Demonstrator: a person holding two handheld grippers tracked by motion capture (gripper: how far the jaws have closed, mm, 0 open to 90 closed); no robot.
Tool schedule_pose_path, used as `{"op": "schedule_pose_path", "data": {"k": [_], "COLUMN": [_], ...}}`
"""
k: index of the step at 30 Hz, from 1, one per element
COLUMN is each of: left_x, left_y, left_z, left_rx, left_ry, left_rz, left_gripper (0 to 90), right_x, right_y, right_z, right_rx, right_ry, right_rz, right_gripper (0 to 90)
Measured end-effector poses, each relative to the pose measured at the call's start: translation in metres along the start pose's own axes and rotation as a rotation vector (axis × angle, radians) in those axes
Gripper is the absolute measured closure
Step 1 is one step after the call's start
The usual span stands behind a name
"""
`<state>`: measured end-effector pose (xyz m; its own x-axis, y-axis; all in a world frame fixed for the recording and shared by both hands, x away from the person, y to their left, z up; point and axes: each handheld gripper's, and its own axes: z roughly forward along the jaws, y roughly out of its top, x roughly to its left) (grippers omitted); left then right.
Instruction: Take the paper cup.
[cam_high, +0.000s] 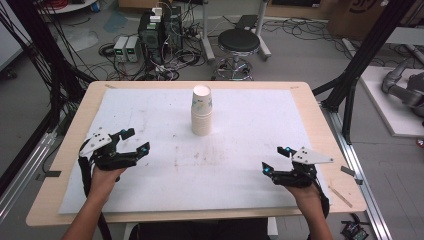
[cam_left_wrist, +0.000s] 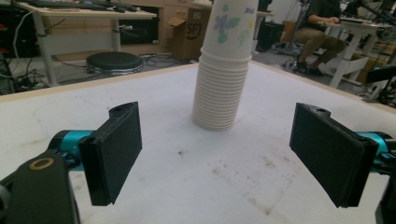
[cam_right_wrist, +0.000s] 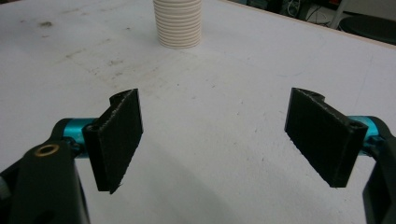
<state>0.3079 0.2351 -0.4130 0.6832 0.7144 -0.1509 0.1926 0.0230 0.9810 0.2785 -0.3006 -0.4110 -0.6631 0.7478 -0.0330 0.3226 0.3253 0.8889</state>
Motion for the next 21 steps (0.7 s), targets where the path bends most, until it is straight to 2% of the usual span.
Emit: {"op": "schedule_pose_path", "data": {"k": [4, 6, 7, 11, 12, 13, 14, 15, 17, 20, 21], "left_x": [-0.003, -0.005, -0.005, -0.011, -0.013, -0.013, -0.015, -0.015, -0.016, -0.018, -0.018], "left_y": [0.009, 0.022, 0.022, 0.04, 0.049, 0.049, 0.055, 0.055, 0.062, 0.074, 0.074], "left_z": [0.009, 0.02, 0.02, 0.036, 0.045, 0.045, 0.054, 0.054, 0.065, 0.089, 0.089], "left_rx": [-0.002, -0.003, -0.003, -0.005, 0.003, 0.003, 0.01, 0.01, 0.026, 0.059, 0.059], "left_ry": [-0.015, -0.039, -0.039, -0.077, -0.085, -0.085, -0.095, -0.095, -0.104, -0.122, -0.122], "left_rz": [0.008, 0.013, 0.013, 0.031, 0.037, 0.037, 0.048, 0.048, 0.06, 0.072, 0.072], "left_gripper": [16.9, 16.7, 16.7, 16.7, 16.7, 16.7, 16.7, 16.7, 16.7, 16.7, 16.7], "right_x": [-0.002, -0.002, -0.002, -0.001, -0.001, -0.001, -0.002, -0.002, -0.001, -0.002, -0.001], "right_y": [0.0, 0.001, 0.001, 0.001, 0.001, 0.001, 0.0, 0.0, 0.001, 0.001, 0.001], "right_z": [-0.002, -0.002, -0.002, -0.001, -0.001, -0.001, 0.0, 0.0, -0.001, 0.0, 0.0], "right_rx": [-0.005, -0.007, -0.007, -0.004, -0.003, -0.003, -0.004, -0.004, -0.006, -0.008, -0.009], "right_ry": [-0.01, -0.008, -0.008, -0.002, -0.003, -0.003, -0.003, -0.003, -0.001, 0.0, 0.0], "right_rz": [0.006, 0.009, 0.009, 0.007, 0.009, 0.009, 0.008, 0.008, 0.011, 0.005, 0.004], "right_gripper": [19.4, 19.4, 19.4, 19.5, 19.4, 19.4, 19.4, 19.4, 19.4, 19.4, 19.4]}}
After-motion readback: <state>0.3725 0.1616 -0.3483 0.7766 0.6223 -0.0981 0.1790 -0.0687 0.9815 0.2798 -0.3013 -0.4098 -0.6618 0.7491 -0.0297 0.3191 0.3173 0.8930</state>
